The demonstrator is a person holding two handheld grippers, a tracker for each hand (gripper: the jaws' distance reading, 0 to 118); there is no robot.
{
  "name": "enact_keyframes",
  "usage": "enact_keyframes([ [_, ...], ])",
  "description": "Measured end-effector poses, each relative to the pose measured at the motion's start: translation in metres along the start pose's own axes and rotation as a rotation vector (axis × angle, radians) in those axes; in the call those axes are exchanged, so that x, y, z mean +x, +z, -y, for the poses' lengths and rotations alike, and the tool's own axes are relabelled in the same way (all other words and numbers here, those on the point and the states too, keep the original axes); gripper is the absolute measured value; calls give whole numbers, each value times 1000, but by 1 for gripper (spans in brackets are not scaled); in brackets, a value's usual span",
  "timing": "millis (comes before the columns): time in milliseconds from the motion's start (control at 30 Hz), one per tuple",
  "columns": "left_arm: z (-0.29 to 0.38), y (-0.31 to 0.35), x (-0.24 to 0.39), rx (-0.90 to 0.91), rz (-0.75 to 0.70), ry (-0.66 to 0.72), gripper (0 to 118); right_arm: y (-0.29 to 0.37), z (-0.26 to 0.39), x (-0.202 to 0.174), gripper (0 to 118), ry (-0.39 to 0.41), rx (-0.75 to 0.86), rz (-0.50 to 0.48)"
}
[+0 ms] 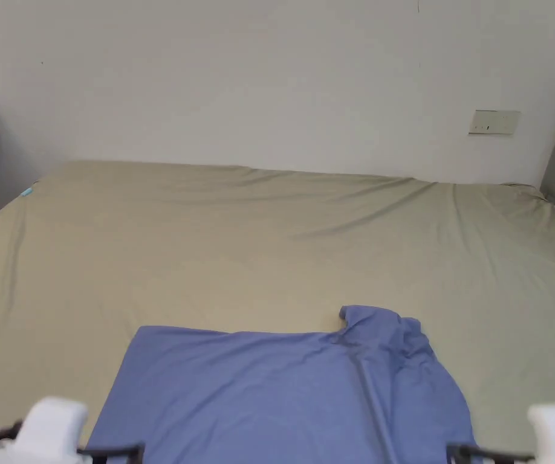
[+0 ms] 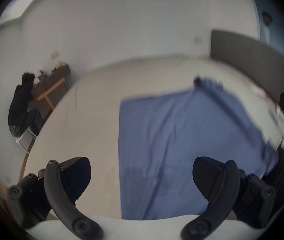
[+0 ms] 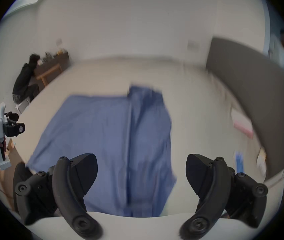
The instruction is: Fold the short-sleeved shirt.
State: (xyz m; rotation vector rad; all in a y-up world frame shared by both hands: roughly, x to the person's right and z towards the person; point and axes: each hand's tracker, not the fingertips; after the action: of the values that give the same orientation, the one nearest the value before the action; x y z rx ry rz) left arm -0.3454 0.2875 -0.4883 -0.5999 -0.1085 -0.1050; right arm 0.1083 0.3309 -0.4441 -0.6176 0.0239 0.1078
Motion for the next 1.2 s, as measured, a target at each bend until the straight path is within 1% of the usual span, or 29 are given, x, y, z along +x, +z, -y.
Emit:
enact_keyframes([
  [67, -40, 15, 9, 155, -4, 62, 115, 13, -37, -15, 107, 64, 158, 25],
  [133, -76, 34, 19, 312, -14, 101, 113, 22, -70, -35, 107, 107, 282, 89],
  [167, -91, 43, 27, 392, -41, 111, 111, 27, -84, -44, 107, 118, 334, 110],
  [233, -113, 55, 44, 493, -95, 78, 109, 31, -103, -57, 107, 114, 411, 107],
  [267, -123, 60, 53, 530, -115, 49, 104, 31, -112, -64, 105, 105, 426, 89],
  [300, -130, 63, 60, 552, -139, 19, 92, 32, -118, -70, 102, 107, 427, 81],
  [333, -136, 65, 69, 570, -163, -9, 76, 32, -122, -76, 95, 112, 438, 76],
  [367, -141, 66, 76, 587, -171, -33, 57, 32, -125, -82, 80, 120, 448, 77],
  [400, -143, 66, 80, 593, -164, -41, 32, 30, -127, -86, 52, 126, 460, 80],
  [433, -146, 66, 85, 594, -161, -45, 18, 28, -127, -91, 26, 135, 479, 85],
  [467, -148, 63, 88, 594, -158, -44, 10, 27, -127, -94, 8, 140, 486, 90],
  [500, -150, 61, 90, 593, -145, -49, 3, 25, -127, -97, 5, 139, 489, 82],
  [533, -151, 59, 91, 594, -138, -40, 0, 22, -128, -97, 1, 140, 482, 61],
  [633, -155, 46, 94, 578, -109, -6, 0, 9, -125, -100, 1, 143, 471, 49],
  [733, -156, 27, 97, 554, -114, -41, 0, -10, -122, -98, 1, 175, 463, 88],
  [800, -155, 10, 95, 527, -109, -54, 0, -25, -121, -92, 1, 164, 448, 89],
  [833, -153, -3, 91, 488, -76, -42, 0, -34, -120, -89, 1, 148, 427, 81],
  [900, -145, -40, 82, 402, -17, 18, 0, -53, -117, -82, 1, 124, 395, 75],
  [933, -137, -66, 77, 341, -3, 21, 0, -64, -114, -77, 1, 114, 371, 75],
  [1033, -102, -152, 51, 123, -27, 20, 0, -99, -105, -62, 1, 105, 286, 74],
  [1067, -88, -181, 38, 63, -68, 27, 0, -109, -101, -58, 1, 105, 261, 80],
  [1100, -77, -202, 24, 28, -99, 55, 8, -117, -97, -52, 1, 104, 233, 88],
  [1133, -69, -225, 4, -27, -108, 108, 30, -125, -94, -45, 1, 97, 205, 88],
  [1167, -64, -244, -14, -63, -117, 162, 51, -132, -91, -38, 1, 87, 180, 85],
  [1200, -62, -263, -30, -94, -136, 203, 63, -138, -87, -31, 1, 75, 154, 90],
])
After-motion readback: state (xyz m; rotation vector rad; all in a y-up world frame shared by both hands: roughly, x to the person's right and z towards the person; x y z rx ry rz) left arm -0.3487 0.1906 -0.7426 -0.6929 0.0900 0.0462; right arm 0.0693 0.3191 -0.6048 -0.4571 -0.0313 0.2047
